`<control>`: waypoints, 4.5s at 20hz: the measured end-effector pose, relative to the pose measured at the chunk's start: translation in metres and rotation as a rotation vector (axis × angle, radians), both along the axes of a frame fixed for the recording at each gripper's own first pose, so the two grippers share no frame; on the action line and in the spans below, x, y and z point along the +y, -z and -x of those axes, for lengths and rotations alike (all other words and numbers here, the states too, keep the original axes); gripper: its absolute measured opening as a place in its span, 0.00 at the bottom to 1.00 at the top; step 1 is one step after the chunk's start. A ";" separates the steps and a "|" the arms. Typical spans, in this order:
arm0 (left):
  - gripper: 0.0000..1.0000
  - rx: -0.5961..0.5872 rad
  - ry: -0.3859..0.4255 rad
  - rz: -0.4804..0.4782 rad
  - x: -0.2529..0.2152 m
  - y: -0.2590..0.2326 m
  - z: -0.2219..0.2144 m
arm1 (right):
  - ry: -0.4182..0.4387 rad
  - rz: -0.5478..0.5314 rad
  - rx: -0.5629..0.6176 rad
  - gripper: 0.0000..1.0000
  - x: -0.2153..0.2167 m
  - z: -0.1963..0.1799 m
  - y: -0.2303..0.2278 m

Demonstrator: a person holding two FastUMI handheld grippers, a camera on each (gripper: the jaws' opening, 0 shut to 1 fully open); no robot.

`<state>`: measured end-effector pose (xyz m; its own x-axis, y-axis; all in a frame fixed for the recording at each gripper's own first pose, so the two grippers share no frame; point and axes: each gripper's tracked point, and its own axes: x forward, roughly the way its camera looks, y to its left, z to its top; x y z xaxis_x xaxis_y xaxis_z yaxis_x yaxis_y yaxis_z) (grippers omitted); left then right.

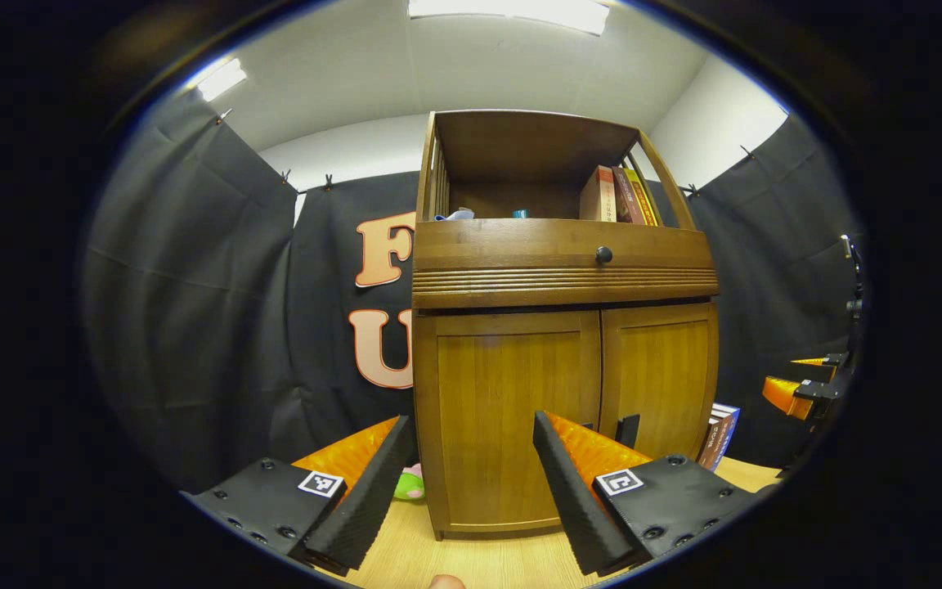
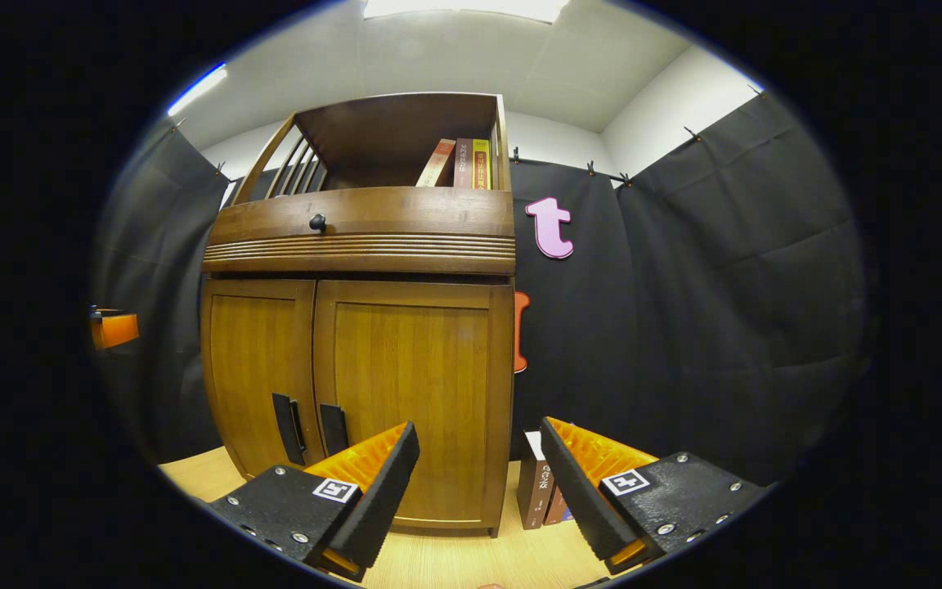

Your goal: Open the right door of the double-door shoe cabinet with the right hand, and open the left door with the left hand.

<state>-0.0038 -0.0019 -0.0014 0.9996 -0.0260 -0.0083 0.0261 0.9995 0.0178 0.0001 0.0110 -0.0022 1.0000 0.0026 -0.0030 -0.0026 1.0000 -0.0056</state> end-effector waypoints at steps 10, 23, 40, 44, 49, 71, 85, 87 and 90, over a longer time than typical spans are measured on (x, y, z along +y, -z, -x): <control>0.95 0.010 -0.016 0.001 0.018 0.009 -0.001 | -0.076 -0.015 0.030 0.93 0.058 -0.020 0.018; 0.95 0.044 -0.006 0.009 0.032 0.034 -0.013 | -0.174 -0.022 0.107 0.93 0.153 -0.084 0.081; 0.95 0.074 -0.024 0.026 0.058 0.054 -0.030 | -0.190 -0.035 0.159 0.52 0.200 -0.134 0.124; 0.95 0.079 -0.035 0.026 0.064 0.055 -0.025 | -0.173 -0.049 0.180 0.32 0.193 -0.138 0.128; 0.95 0.060 -0.066 0.013 0.070 0.045 -0.016 | -0.192 -0.069 0.183 0.32 0.192 -0.125 0.126; 0.95 0.095 -0.008 0.053 0.011 0.045 -0.004 | -0.308 -0.116 0.163 0.30 0.130 -0.011 0.107; 0.96 0.099 0.046 0.045 -0.041 0.048 -0.006 | -0.198 -0.086 0.143 0.18 0.022 0.053 0.095; 0.95 0.093 0.063 0.043 -0.053 0.045 -0.005 | -0.168 -0.077 0.144 0.14 0.004 0.058 0.095; 0.95 0.094 0.086 0.046 -0.070 0.044 -0.003 | -0.137 -0.076 0.144 0.15 -0.016 0.061 0.094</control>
<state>-0.0012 -0.0716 -0.0455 0.9885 -0.1144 -0.0986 0.1115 0.9932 -0.0346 -0.0612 -0.0050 -0.0964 0.9795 0.1442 -0.1409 -0.1339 0.9878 0.0800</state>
